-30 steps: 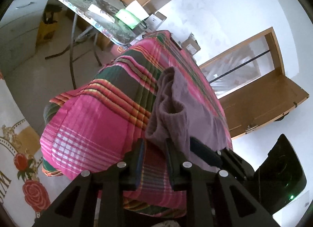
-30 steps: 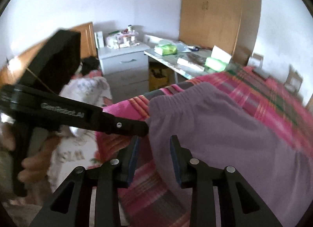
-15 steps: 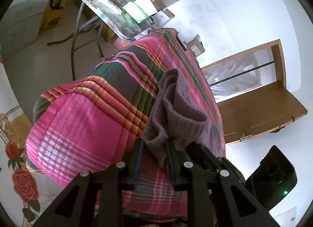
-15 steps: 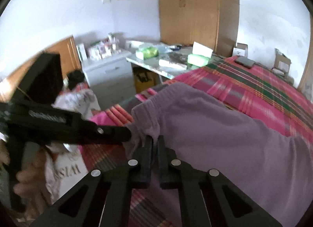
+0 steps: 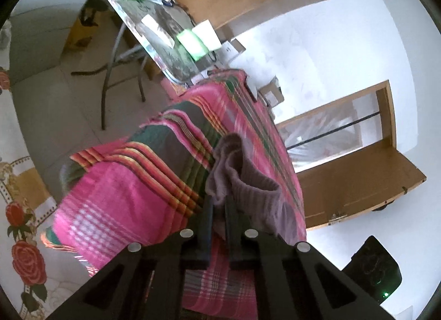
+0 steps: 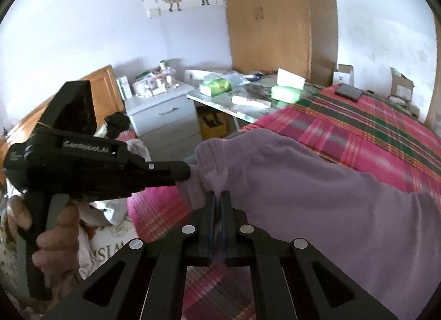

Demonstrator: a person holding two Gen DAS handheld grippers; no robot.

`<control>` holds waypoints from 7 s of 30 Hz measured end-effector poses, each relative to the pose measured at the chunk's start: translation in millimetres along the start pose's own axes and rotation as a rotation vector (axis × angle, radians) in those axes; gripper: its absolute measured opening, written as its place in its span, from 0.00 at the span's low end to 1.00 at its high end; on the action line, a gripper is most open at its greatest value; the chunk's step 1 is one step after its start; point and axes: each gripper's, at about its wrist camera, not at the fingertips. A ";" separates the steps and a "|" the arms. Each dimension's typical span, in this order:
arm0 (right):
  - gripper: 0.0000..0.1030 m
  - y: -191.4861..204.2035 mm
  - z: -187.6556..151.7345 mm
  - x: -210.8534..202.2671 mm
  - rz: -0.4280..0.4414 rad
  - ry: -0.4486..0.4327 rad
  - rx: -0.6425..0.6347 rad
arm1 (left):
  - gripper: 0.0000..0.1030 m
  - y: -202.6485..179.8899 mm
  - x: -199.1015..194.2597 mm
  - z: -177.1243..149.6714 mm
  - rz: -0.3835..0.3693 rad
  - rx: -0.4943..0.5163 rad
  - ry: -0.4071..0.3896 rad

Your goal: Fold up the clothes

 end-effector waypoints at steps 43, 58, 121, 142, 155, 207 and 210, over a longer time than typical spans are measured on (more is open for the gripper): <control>0.25 48.2 -10.1 63.8 -0.188 0.097 -0.281 | 0.27 27.0 3.3 17.3 -0.052 -0.088 0.079; 0.13 31.3 -14.4 25.1 -0.123 -0.048 -0.196 | 0.44 10.3 48.6 55.7 -0.144 -0.104 0.269; 0.10 35.1 -2.0 31.3 -0.107 -0.058 -0.194 | 0.12 -44.1 82.0 87.4 -0.038 0.001 0.338; 0.16 14.2 1.9 -22.9 -0.050 -0.165 -0.054 | 0.12 -87.3 74.2 87.2 -0.006 0.071 0.296; 0.20 -75.8 -46.9 -44.6 -0.075 -0.030 0.197 | 0.12 -75.5 78.2 92.4 -0.004 0.056 0.309; 0.40 44.8 -2.7 83.4 -0.158 0.099 -0.285 | 0.14 -7.1 109.5 109.4 -0.019 0.045 0.481; 0.43 48.6 -1.8 86.7 -0.182 0.090 -0.292 | 0.14 -4.1 109.8 109.8 -0.029 0.047 0.488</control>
Point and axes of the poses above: each gripper's, at about its wrist camera, not at the fingertips, and x roughly the way its jaws point, y to its left, z to its top, and after that the axes turned 7 degrees about y, right-handed
